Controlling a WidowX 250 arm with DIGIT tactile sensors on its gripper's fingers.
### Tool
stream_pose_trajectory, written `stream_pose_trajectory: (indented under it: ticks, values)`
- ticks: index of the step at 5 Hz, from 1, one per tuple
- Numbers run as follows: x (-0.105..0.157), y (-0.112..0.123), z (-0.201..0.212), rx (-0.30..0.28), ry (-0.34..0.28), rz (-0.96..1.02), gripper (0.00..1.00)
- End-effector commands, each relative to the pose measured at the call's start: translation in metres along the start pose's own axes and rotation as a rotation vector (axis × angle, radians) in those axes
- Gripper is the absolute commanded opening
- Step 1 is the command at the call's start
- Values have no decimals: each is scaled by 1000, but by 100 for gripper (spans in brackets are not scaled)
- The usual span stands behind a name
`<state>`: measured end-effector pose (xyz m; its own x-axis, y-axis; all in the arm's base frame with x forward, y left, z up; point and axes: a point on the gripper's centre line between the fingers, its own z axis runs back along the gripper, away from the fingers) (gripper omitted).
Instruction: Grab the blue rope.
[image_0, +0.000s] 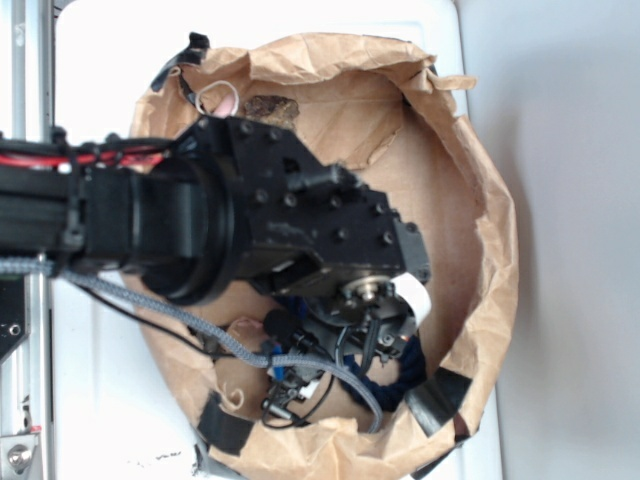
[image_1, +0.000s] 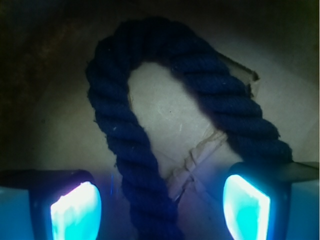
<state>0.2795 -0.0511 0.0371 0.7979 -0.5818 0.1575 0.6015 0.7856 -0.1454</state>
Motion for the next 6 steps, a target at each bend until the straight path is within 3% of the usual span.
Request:
stream_pose_trajectory:
  ticks: [1,4,6]
  values:
    - [7,-2,-19,-12,38,-46,100]
    - [6,-6,-25,-5,124,-70,100]
    - [10,-10,-11,2,53,-185,100]
